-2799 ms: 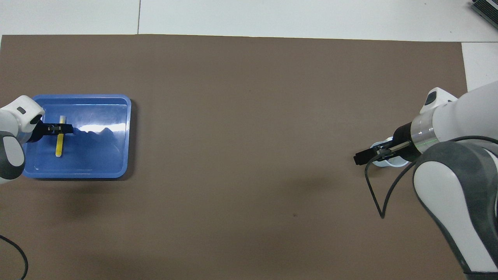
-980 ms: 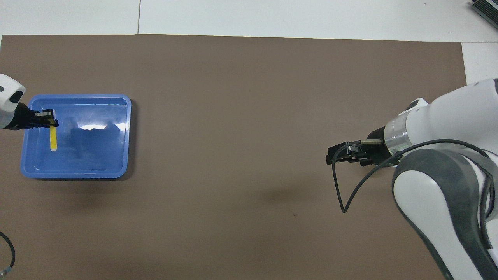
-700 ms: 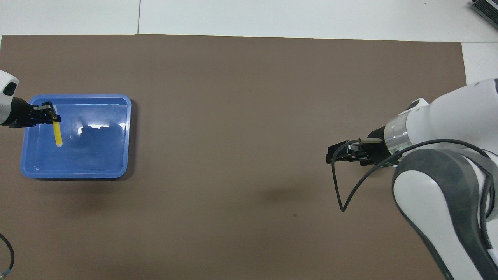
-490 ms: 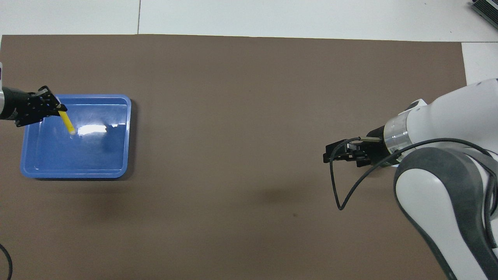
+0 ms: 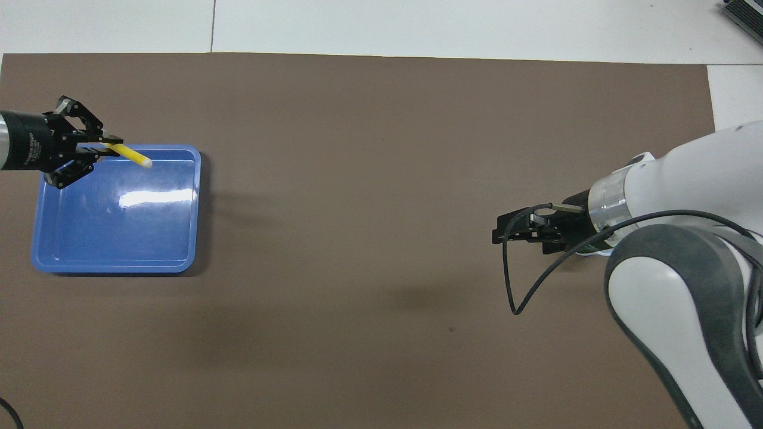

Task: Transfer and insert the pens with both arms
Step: 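Lift the yellow pen with the left gripper toward the right gripper, then grasp the yellow pen with the right gripper and open the left gripper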

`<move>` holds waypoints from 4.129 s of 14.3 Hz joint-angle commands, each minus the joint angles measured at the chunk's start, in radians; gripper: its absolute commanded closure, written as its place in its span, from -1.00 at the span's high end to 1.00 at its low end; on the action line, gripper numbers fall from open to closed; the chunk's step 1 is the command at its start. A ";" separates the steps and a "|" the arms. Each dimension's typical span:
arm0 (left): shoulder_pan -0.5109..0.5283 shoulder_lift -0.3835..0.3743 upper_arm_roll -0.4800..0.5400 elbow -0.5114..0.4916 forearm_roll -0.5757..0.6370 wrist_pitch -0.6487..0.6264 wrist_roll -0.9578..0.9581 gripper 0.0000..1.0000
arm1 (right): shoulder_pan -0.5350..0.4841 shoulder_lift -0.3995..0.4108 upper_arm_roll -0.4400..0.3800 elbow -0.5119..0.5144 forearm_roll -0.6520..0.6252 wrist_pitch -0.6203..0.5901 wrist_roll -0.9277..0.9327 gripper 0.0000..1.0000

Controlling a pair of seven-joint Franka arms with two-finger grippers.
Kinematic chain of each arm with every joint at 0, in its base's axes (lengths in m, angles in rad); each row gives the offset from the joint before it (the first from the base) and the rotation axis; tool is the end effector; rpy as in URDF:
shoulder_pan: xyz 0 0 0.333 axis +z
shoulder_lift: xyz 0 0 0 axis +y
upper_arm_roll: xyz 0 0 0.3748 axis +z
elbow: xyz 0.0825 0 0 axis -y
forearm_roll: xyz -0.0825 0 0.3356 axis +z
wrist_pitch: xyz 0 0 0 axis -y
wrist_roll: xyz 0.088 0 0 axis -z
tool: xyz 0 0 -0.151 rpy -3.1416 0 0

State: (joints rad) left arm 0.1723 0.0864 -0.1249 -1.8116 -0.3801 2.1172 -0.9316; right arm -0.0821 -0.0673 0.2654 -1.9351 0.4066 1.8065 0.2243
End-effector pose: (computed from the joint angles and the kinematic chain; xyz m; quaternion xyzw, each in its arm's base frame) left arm 0.5800 -0.0008 0.5476 0.8227 0.5297 0.0216 0.2054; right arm 0.4664 0.1408 0.5449 -0.9793 0.0740 0.0677 0.1760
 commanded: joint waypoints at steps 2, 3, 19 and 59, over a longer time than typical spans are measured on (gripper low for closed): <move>-0.069 -0.076 0.014 -0.025 -0.031 -0.019 -0.302 -1.00 | 0.024 -0.002 0.003 -0.012 0.130 0.063 0.049 1.00; -0.091 -0.089 0.014 -0.025 -0.031 -0.022 -0.382 -1.00 | 0.031 -0.002 0.005 -0.013 0.165 0.101 0.053 1.00; -0.378 -0.238 0.013 -0.175 -0.029 -0.079 -0.844 -1.00 | 0.332 0.050 0.003 -0.018 0.394 0.678 0.496 1.00; -0.444 -0.274 -0.012 -0.187 -0.014 -0.037 -0.977 1.00 | 0.530 0.147 0.003 0.008 0.413 0.927 0.547 -1.00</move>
State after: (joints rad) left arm -0.2570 -0.1554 -0.1439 -1.9615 -0.3924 2.0510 -1.9103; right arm 0.4606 0.0774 0.2602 -1.9257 0.7876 2.7312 0.7854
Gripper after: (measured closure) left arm 0.458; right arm 0.819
